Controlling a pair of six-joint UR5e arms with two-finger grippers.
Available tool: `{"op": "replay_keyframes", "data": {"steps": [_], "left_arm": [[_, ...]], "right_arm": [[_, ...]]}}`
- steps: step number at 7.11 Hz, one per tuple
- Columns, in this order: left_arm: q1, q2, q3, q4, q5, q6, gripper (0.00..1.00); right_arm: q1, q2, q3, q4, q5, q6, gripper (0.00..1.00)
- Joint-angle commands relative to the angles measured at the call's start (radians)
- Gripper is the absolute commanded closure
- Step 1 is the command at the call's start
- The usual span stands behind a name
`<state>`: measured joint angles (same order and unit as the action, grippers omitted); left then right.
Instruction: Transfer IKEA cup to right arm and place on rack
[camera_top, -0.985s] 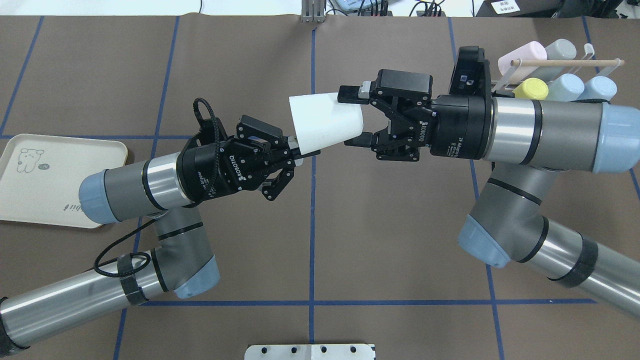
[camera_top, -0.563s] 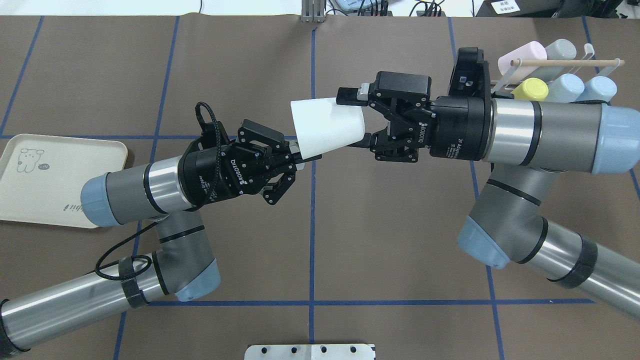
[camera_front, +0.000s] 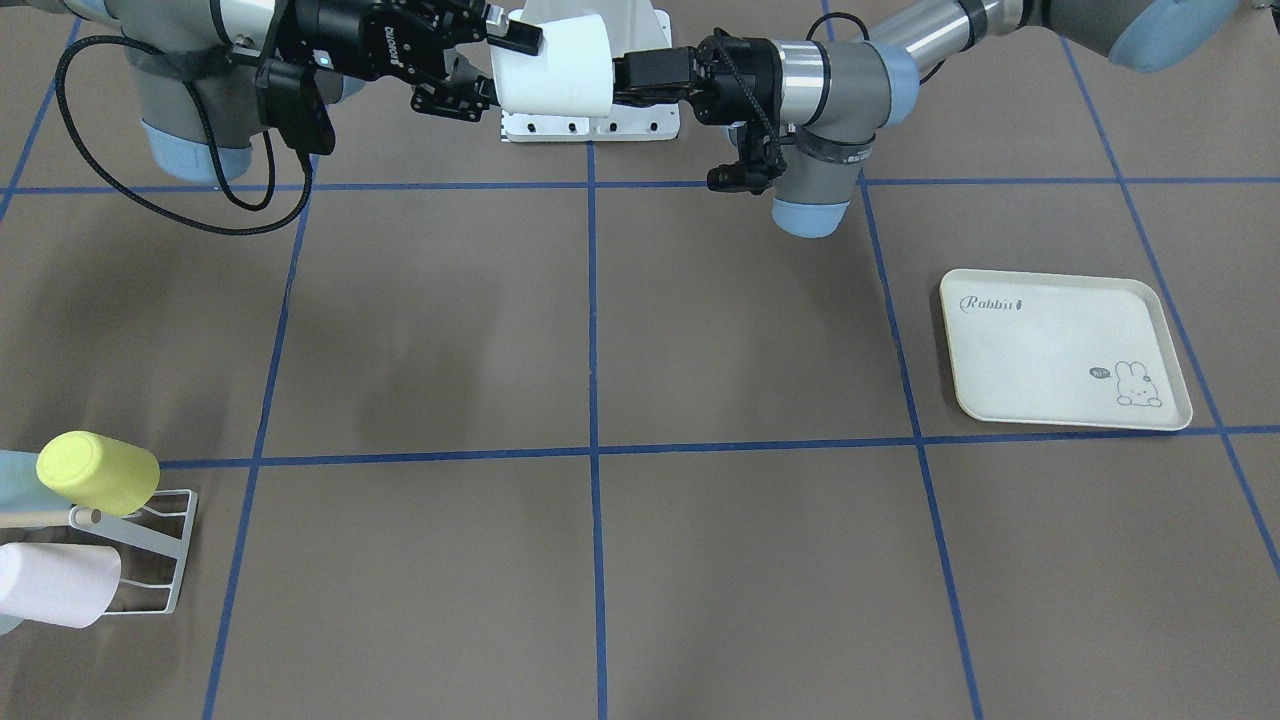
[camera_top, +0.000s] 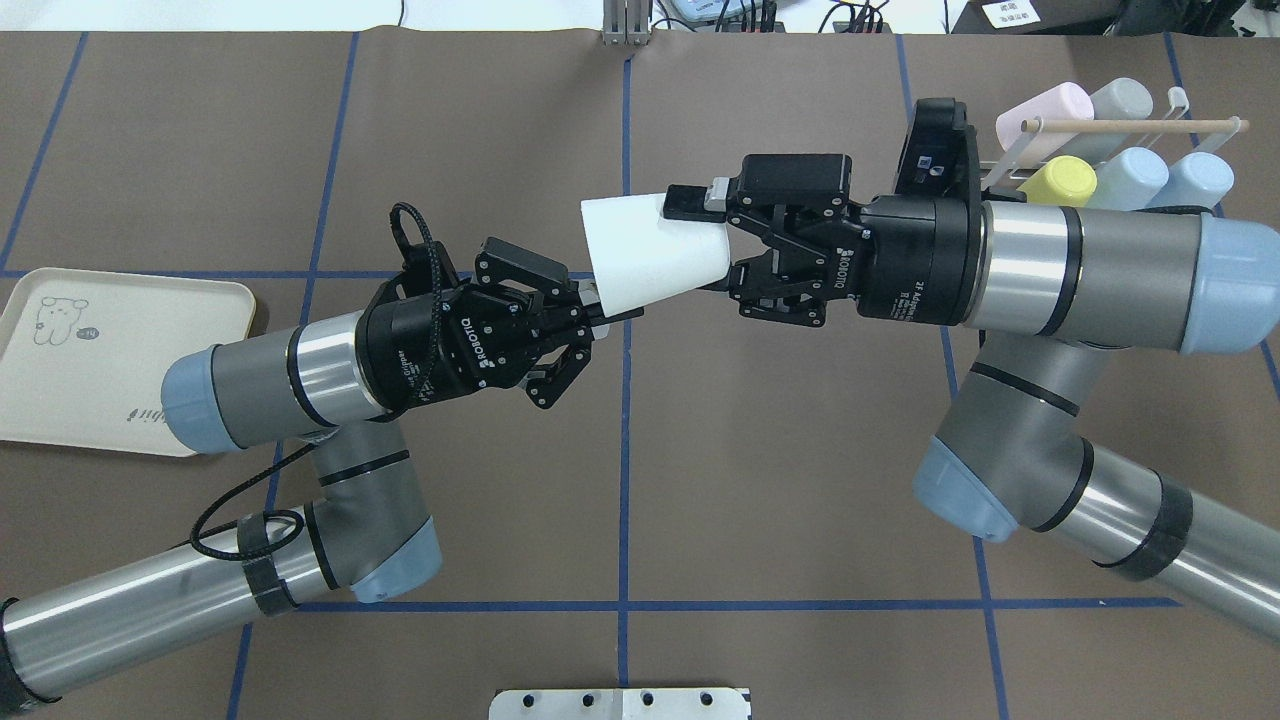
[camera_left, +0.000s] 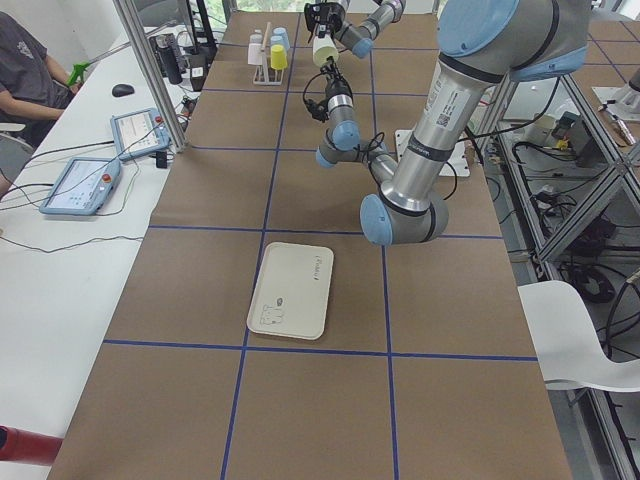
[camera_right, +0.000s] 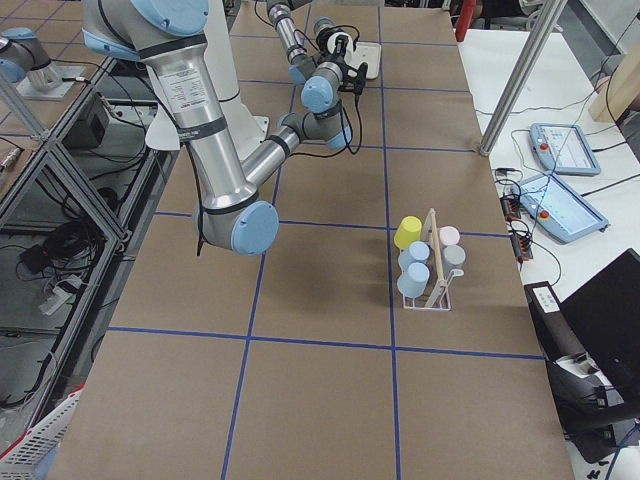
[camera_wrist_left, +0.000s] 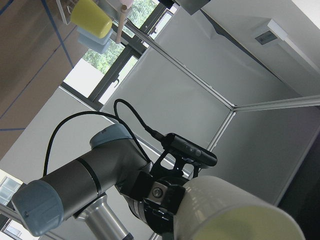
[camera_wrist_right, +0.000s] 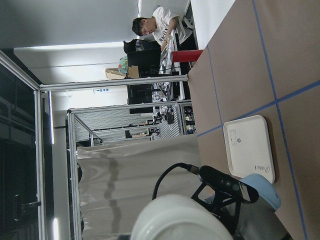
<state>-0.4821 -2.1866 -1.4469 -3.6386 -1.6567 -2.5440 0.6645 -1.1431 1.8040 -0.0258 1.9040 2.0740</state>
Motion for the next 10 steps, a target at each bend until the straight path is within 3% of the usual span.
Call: {"op": "replay_keyframes", "data": {"steps": [1, 4, 7, 9, 10], "left_arm": [[-0.007, 0.011, -0.004, 0.0, 0.008, 0.002, 0.0], [-0.041, 0.059, -0.004, 0.0, 0.008, 0.01, 0.0], [-0.168, 0.103, 0.069, 0.009, -0.003, 0.066, 0.0], [-0.194, 0.149, 0.138, 0.017, -0.002, 0.372, 0.0], [-0.219, 0.168, 0.158, 0.076, -0.005, 0.509, 0.0]], "right_arm": [[0.001, -0.003, 0.0, 0.012, 0.0, 0.0, 0.66], [0.009, -0.017, 0.0, 0.035, -0.032, -0.006, 0.67], [0.102, -0.121, -0.032, 0.029, -0.019, -0.154, 0.66], [0.176, -0.175, -0.096, 0.017, 0.006, -0.291, 0.67], [0.238, -0.173, -0.15, 0.009, 0.061, -0.351, 0.67]]}}
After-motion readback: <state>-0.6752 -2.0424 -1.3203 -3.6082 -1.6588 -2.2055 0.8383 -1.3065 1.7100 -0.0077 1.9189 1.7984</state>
